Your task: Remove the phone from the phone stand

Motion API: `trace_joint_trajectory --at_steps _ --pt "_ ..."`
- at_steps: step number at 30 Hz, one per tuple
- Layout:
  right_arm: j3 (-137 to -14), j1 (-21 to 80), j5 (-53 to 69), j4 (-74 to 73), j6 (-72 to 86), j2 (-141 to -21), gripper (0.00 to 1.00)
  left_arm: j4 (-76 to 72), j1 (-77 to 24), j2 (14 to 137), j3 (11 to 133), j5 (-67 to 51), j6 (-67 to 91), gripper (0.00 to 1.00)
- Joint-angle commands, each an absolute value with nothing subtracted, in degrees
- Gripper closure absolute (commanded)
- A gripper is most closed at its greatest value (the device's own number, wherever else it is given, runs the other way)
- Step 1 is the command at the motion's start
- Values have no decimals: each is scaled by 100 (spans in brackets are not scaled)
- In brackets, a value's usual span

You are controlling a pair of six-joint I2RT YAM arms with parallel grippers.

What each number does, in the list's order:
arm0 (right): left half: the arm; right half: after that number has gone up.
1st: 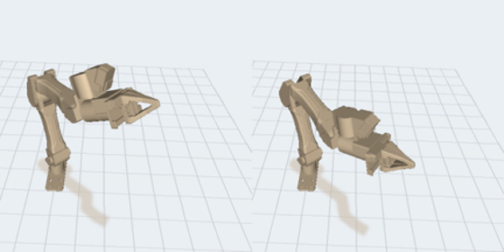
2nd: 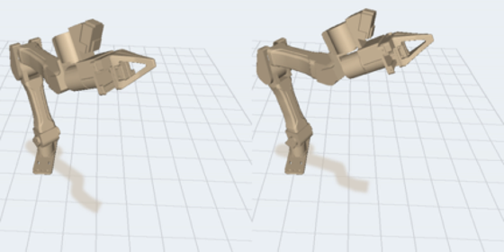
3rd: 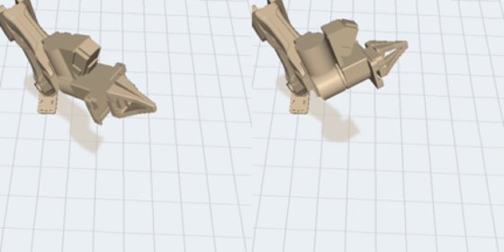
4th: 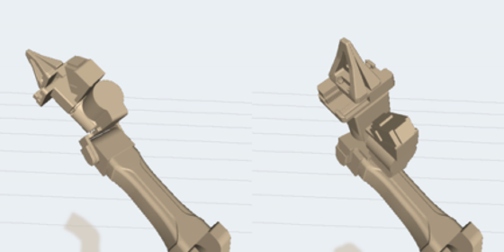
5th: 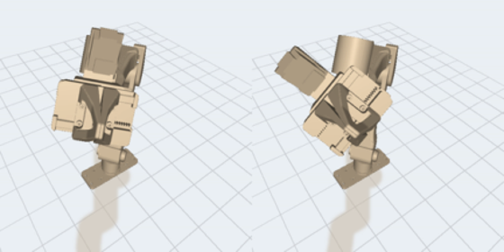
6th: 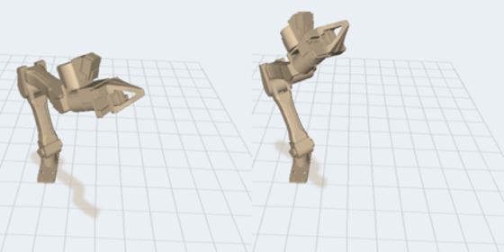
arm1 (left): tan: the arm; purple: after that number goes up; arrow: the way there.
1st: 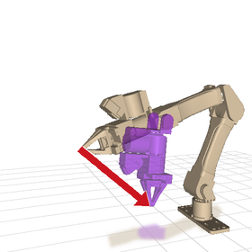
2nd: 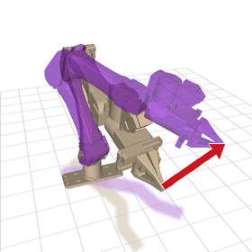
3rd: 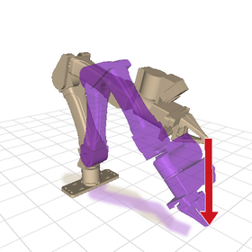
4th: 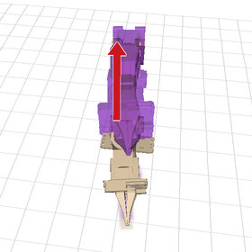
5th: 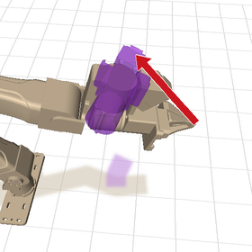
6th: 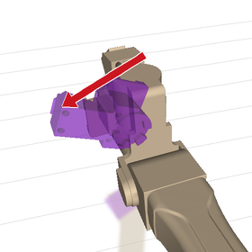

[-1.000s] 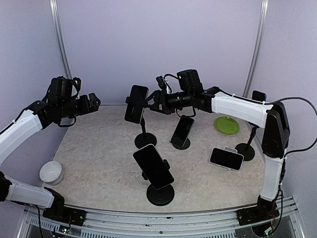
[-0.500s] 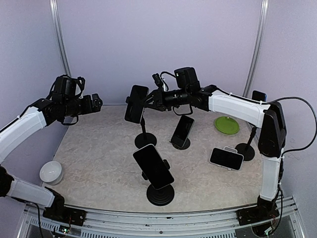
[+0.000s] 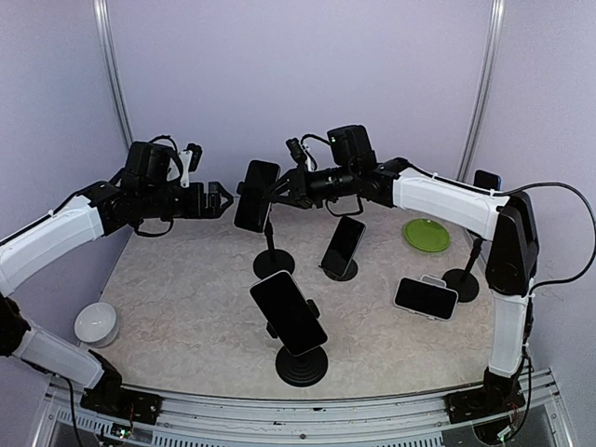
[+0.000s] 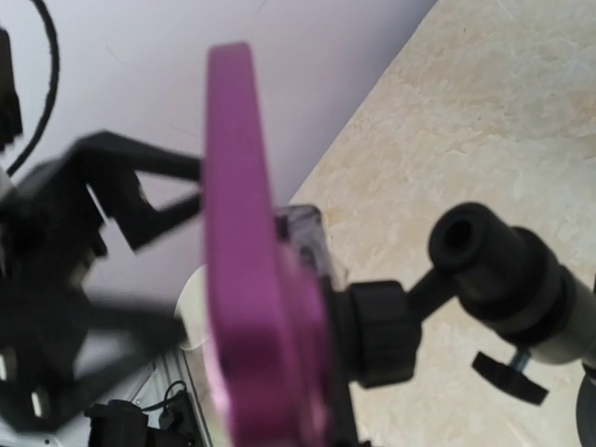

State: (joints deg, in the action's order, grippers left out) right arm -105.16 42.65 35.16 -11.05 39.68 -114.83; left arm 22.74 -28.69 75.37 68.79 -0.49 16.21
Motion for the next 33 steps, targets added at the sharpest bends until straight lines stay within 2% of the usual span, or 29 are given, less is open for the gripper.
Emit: trace_joint_trajectory --at_steps 1,9,25,27,30,33 --pt "-10577 4324 3577 -1231 3921 -11082 100 2086 -3288 7864 7149 -210 1639 1" --pt "-10311 4324 3603 -1082 4188 -10802 100 2147 -3947 8382 7605 -43 1585 1" --pt "-9749 4324 3684 -752 4376 -10543 100 2585 -4412 9178 8129 695 1614 2" --pt "-9717 4324 3691 -760 4377 -10530 100 2573 -4412 9140 8085 804 1602 5" --pt "-9635 4324 3662 -813 4359 -10477 99 2444 -4412 9004 7968 818 1556 16" --pt "-9464 4309 3660 -796 4359 -10384 85 2301 -4410 8894 7859 771 1539 27"
